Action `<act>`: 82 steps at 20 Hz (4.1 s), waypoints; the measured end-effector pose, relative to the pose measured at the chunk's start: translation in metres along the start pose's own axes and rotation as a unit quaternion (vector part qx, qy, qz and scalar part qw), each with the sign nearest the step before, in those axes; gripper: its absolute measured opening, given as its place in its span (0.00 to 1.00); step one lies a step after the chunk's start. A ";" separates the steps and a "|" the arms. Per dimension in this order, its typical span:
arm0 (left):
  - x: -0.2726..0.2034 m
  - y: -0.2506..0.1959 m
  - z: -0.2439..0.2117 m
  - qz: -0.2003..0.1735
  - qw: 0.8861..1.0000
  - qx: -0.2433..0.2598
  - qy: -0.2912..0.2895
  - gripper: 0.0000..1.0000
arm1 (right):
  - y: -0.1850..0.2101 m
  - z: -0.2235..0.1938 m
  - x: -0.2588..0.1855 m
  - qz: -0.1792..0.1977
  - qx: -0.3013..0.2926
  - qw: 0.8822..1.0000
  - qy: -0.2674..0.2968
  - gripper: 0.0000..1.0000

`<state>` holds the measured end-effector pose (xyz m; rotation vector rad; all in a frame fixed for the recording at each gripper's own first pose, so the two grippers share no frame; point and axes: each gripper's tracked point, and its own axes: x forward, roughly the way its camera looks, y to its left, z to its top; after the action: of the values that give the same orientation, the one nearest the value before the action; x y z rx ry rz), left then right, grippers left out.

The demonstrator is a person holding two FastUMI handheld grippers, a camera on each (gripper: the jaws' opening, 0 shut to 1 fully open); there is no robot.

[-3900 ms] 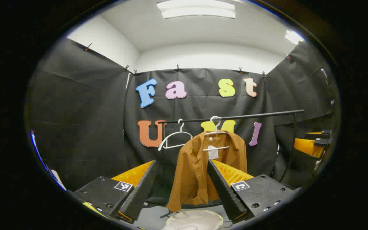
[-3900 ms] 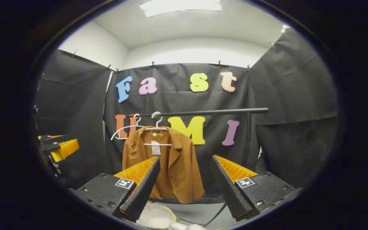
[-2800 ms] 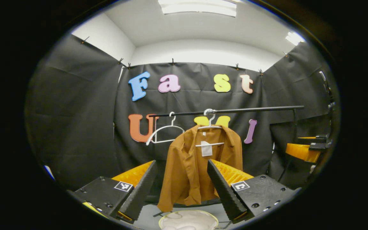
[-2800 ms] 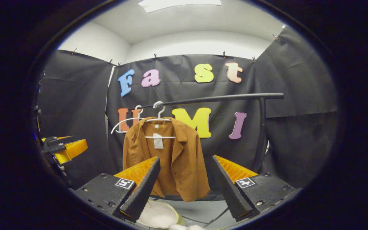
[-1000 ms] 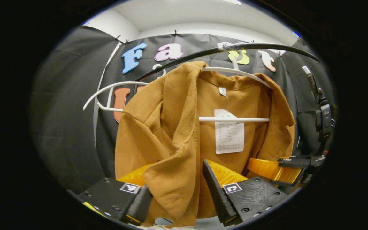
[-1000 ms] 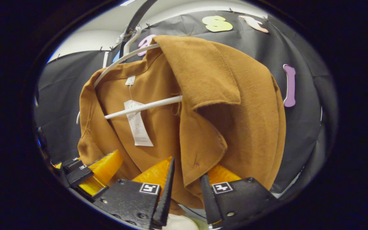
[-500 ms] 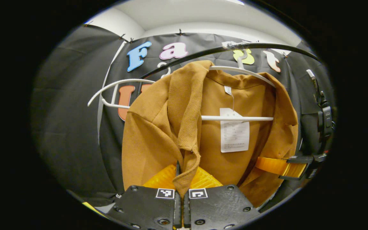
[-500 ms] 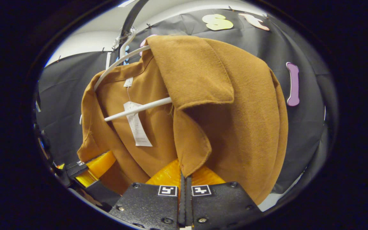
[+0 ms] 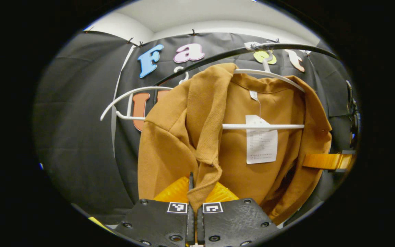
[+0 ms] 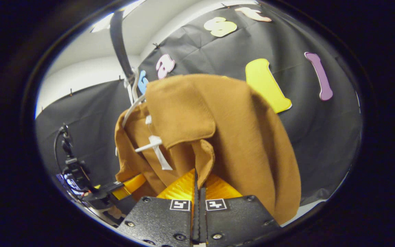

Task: Grasp the clothes on the hanger with both hands and then place them into the laundry hamper below.

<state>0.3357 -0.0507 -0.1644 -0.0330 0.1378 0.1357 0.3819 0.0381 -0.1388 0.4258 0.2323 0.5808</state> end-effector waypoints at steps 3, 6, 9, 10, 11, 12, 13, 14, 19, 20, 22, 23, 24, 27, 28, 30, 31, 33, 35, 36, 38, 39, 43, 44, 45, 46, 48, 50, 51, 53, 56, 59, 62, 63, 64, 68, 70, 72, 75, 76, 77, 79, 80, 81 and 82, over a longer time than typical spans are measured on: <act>-0.006 0.012 0.021 0.017 1.000 0.002 -0.017 0.02 | 0.000 0.034 -0.011 0.019 0.011 0.999 -0.039 0.04; -0.011 0.027 0.047 0.026 0.999 -0.008 -0.042 0.02 | 0.000 0.061 -0.017 0.040 0.049 0.995 -0.073 0.04; -0.012 0.038 0.069 0.032 0.998 -0.015 -0.058 0.03 | 0.003 0.085 -0.022 0.067 0.073 0.990 -0.101 0.03; -0.012 0.043 0.076 0.034 0.997 -0.015 -0.064 0.03 | 0.004 0.093 -0.025 0.069 0.079 0.988 -0.113 0.03; -0.012 0.046 0.082 0.036 0.997 -0.016 -0.069 0.03 | 0.001 0.102 -0.026 0.067 0.080 0.987 -0.126 0.04; -0.012 0.049 0.088 0.034 0.996 -0.019 -0.074 0.03 | -0.001 0.107 -0.027 0.066 0.079 0.986 -0.135 0.04; -0.014 0.053 0.094 0.035 0.996 -0.027 -0.080 0.02 | -0.002 0.115 -0.028 0.067 0.087 0.983 -0.147 0.03; -0.014 0.057 0.101 0.033 0.995 -0.036 -0.085 0.02 | -0.007 0.121 -0.029 0.057 0.096 0.981 -0.156 0.03; -0.011 0.083 0.123 0.046 0.993 -0.047 -0.100 0.02 | -0.036 0.135 -0.026 -0.019 0.072 0.979 -0.192 0.03; -0.007 0.085 0.125 0.048 0.993 -0.048 -0.097 0.02 | -0.042 0.140 -0.025 -0.036 0.063 0.977 -0.198 0.03; -0.002 0.089 0.125 0.050 0.994 -0.044 -0.092 0.03 | -0.052 0.140 -0.020 -0.065 0.044 0.978 -0.195 0.03; 0.000 0.089 0.123 0.048 0.994 -0.042 -0.089 0.02 | -0.053 0.139 -0.018 -0.070 0.039 0.979 -0.190 0.03; 0.000 0.089 0.121 0.047 0.994 -0.044 -0.085 0.03 | -0.057 0.135 -0.017 -0.084 0.031 0.980 -0.179 0.03; 0.003 0.096 0.115 0.044 0.994 -0.065 -0.073 0.03 | -0.066 0.130 -0.014 -0.108 0.032 0.982 -0.154 0.04; 0.005 0.100 0.115 0.045 0.994 -0.072 -0.070 0.03 | -0.073 0.130 -0.014 -0.118 0.029 0.981 -0.149 0.03; 0.006 0.108 0.115 0.047 0.993 -0.090 -0.065 0.02 | -0.084 0.130 -0.015 -0.138 0.034 0.979 -0.145 0.03; 0.009 0.109 0.113 0.045 0.993 -0.093 -0.058 0.02 | -0.086 0.127 -0.015 -0.145 0.032 0.979 -0.138 0.04; 0.016 0.114 0.106 0.045 0.993 -0.096 -0.045 0.03 | -0.087 0.117 -0.012 -0.147 0.030 0.981 -0.126 0.03; 0.016 0.115 0.096 0.041 0.992 -0.115 -0.035 0.03 | -0.090 0.108 -0.010 -0.146 0.036 0.982 -0.114 0.04; 0.016 0.115 0.092 0.039 0.991 -0.123 -0.031 0.03 | -0.092 0.103 -0.009 -0.144 0.045 0.983 -0.109 0.04; 0.017 0.114 0.084 0.033 0.991 -0.126 -0.025 0.03 | -0.100 0.094 -0.007 -0.147 0.059 0.982 -0.101 0.04; 0.016 0.113 0.082 0.030 0.991 -0.128 -0.022 0.03 | -0.103 0.089 -0.007 -0.148 0.064 0.982 -0.096 0.04; 0.018 0.119 0.064 0.032 0.989 -0.144 -0.002 0.03 | -0.110 0.069 -0.008 -0.161 0.053 0.983 -0.075 0.04; 0.020 0.119 0.056 0.030 0.987 -0.155 0.008 0.03 | -0.110 0.060 -0.008 -0.167 0.046 0.983 -0.061 0.04; 0.019 0.117 0.049 0.030 0.987 -0.160 0.015 0.02 | -0.110 0.056 -0.008 -0.168 0.044 0.983 -0.057 0.03; 0.016 0.117 0.043 0.027 0.987 -0.159 0.019 0.03 | -0.110 0.051 -0.009 -0.170 0.044 0.983 -0.055 0.04; 0.013 0.116 0.035 0.027 0.988 -0.150 0.025 0.03 | -0.114 0.046 -0.011 -0.177 0.041 0.982 -0.051 0.03; 0.014 0.114 0.026 0.026 0.989 -0.144 0.037 0.03 | -0.114 0.039 -0.012 -0.179 0.038 0.982 -0.042 0.04; 0.014 0.113 0.021 0.025 0.989 -0.140 0.046 0.03 | -0.115 0.037 -0.012 -0.185 0.030 0.981 -0.039 0.04; 0.017 0.110 0.013 0.021 0.989 -0.137 0.055 0.03 | -0.116 0.033 -0.011 -0.194 0.008 0.980 -0.030 0.04; 0.016 0.109 0.010 0.021 0.987 -0.146 0.058 0.00 | -0.118 0.022 -0.011 -0.204 0.007 0.979 -0.015 0.04; 0.018 0.111 0.014 0.020 0.990 -0.126 0.056 0.00 | -0.119 0.021 -0.015 -0.204 0.014 0.979 -0.019 0.04; 0.016 0.130 0.046 0.026 0.990 -0.136 0.014 0.00 | -0.122 0.036 -0.023 -0.196 0.036 0.979 -0.043 0.04; 0.017 0.139 0.053 0.031 0.990 -0.140 0.013 0.05 | -0.125 0.041 -0.022 -0.195 0.041 0.979 -0.050 0.03; 0.015 0.141 0.059 0.030 0.989 -0.142 0.011 0.06 | -0.124 0.045 -0.023 -0.192 0.048 0.978 -0.058 0.03; 0.014 0.149 0.091 0.036 0.994 -0.104 -0.019 0.06 | -0.122 0.073 -0.019 -0.193 0.027 0.976 -0.094 0.04; 0.014 0.149 0.111 0.034 0.995 -0.091 -0.038 0.00 | -0.117 0.086 -0.017 -0.189 0.018 0.976 -0.107 0.04; 0.018 0.150 0.122 0.029 0.995 -0.088 -0.042 0.05 | -0.111 0.099 -0.013 -0.183 0.006 0.976 -0.120 0.04; 0.024 0.154 0.106 0.032 0.995 -0.089 -0.025 0.00 | -0.111 0.092 -0.012 -0.180 0.003 0.978 -0.108 0.04; 0.023 0.156 0.096 0.034 0.995 -0.098 -0.017 0.00 | -0.114 0.086 -0.012 -0.182 0.008 0.978 -0.103 0.04; 0.023 0.158 0.085 0.036 0.994 -0.102 -0.005 0.00 | -0.117 0.080 -0.010 -0.187 0.006 0.978 -0.096 0.04; 0.017 0.161 0.062 0.041 0.994 -0.100 0.014 0.00 | -0.121 0.065 -0.008 -0.196 -0.008 0.977 -0.079 0.03; 0.013 0.161 0.051 0.041 0.994 -0.103 0.021 0.00 | -0.121 0.056 -0.009 -0.195 -0.009 0.978 -0.070 0.03; 0.011 0.160 0.042 0.041 0.993 -0.104 0.028 0.00 | -0.121 0.051 -0.010 -0.198 -0.007 0.978 -0.067 0.04; 0.010 0.159 0.034 0.042 0.993 -0.104 0.033 0.00 | -0.122 0.046 -0.011 -0.198 -0.006 0.978 -0.062 0.04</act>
<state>0.3288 0.1093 -0.1355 -0.2403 0.1910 0.2322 0.4468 -0.0745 -0.1520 0.3898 0.1872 0.1629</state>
